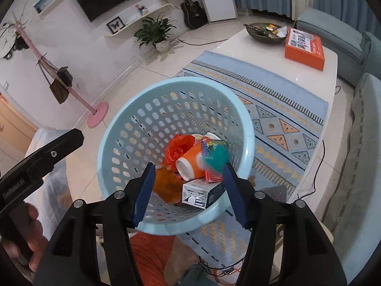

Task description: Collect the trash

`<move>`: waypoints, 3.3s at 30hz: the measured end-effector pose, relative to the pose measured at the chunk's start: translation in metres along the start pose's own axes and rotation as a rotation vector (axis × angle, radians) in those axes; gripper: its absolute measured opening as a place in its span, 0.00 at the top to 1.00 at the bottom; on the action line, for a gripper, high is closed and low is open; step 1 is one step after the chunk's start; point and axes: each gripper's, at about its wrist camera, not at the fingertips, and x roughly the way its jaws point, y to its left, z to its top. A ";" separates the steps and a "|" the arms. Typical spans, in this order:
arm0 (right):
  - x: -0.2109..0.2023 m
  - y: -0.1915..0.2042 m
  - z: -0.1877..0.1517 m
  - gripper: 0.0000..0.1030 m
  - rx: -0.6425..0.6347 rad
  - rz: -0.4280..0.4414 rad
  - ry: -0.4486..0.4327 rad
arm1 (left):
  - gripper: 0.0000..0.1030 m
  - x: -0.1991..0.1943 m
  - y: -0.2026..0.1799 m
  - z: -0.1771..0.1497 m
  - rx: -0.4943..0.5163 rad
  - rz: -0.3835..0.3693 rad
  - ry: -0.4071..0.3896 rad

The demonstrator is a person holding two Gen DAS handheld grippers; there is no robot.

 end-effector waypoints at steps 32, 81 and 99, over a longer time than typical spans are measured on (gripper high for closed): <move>-0.142 0.147 -0.096 0.32 -0.318 -0.274 -0.602 | 0.17 -0.181 0.060 -0.128 -0.035 0.290 -0.511; -0.129 0.135 -0.098 0.19 -0.225 -0.261 -0.543 | 0.08 -0.187 0.087 -0.142 -0.135 0.287 -0.506; -0.123 0.132 -0.099 0.19 -0.213 -0.239 -0.524 | 0.08 -0.184 0.088 -0.142 -0.150 0.302 -0.487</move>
